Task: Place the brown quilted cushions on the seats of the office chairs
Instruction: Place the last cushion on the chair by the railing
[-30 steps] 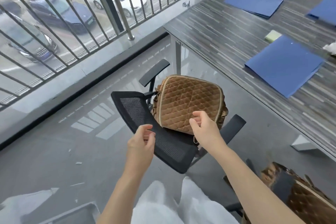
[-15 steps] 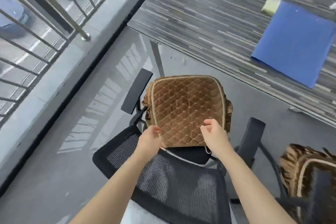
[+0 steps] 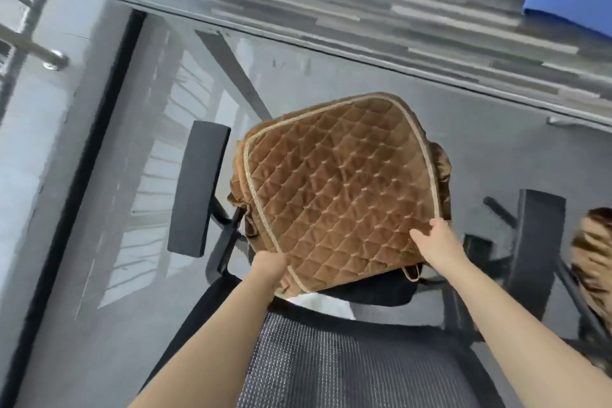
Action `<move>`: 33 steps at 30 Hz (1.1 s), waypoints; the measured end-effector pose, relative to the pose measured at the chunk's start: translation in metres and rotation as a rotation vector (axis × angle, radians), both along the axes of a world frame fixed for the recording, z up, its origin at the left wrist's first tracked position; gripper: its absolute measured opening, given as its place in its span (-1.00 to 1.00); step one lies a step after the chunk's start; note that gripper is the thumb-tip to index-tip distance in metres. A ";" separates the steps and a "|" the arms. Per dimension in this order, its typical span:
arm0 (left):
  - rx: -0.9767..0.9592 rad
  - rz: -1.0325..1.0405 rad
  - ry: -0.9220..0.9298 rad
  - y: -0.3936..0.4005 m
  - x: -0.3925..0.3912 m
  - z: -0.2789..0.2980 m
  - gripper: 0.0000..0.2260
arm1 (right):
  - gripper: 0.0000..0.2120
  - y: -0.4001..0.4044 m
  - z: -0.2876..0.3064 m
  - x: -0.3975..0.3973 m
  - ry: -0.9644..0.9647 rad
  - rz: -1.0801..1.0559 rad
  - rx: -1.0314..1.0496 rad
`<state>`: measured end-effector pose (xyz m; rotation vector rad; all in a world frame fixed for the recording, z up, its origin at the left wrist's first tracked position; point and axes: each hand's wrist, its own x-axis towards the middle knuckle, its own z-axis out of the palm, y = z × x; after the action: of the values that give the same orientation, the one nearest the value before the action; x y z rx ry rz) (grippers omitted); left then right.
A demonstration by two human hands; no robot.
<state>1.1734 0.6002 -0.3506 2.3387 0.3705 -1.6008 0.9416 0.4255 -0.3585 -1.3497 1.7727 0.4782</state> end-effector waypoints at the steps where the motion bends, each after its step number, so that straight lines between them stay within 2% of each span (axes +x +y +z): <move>1: 0.023 0.002 -0.005 0.001 -0.001 -0.011 -0.65 | -0.37 -0.009 -0.014 0.000 0.033 0.006 -0.018; 3: 0.068 0.009 -0.001 0.003 -0.003 -0.032 -0.55 | -0.30 -0.025 -0.041 -0.001 0.082 0.014 -0.058; 6: 0.036 0.066 0.000 0.010 -0.009 -0.055 -0.55 | -0.10 -0.046 -0.068 0.006 0.110 0.034 -0.089; 9: 0.005 0.150 -0.001 0.011 -0.009 -0.079 -0.48 | 0.02 -0.057 -0.089 0.012 0.100 -0.050 -0.068; 13: 0.037 0.216 -0.021 0.005 -0.006 -0.096 -0.24 | 0.04 -0.059 -0.098 0.012 0.109 -0.123 -0.094; 17: 0.083 0.220 -0.162 0.003 -0.002 -0.105 -0.18 | -0.03 -0.054 -0.097 0.013 0.136 -0.164 -0.119; 21: 0.170 0.083 -0.365 -0.009 -0.003 -0.087 -0.26 | -0.14 -0.036 -0.091 0.015 0.141 -0.189 -0.146; 24: 0.152 -0.066 -0.449 -0.001 0.002 -0.076 -0.26 | -0.18 -0.009 -0.084 0.011 0.174 -0.171 -0.198; 28: 0.243 -0.221 -0.417 0.014 0.008 -0.071 -0.30 | -0.22 0.042 -0.073 0.002 0.242 -0.242 -0.131; 33: 0.311 -0.384 -0.362 0.018 0.005 -0.078 -0.41 | -0.18 0.088 -0.065 -0.010 0.205 -0.280 -0.026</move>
<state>1.1781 0.6178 -0.4290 3.0193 0.0962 -1.2885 0.9318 0.5137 -0.4233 -1.0763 2.1044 0.4519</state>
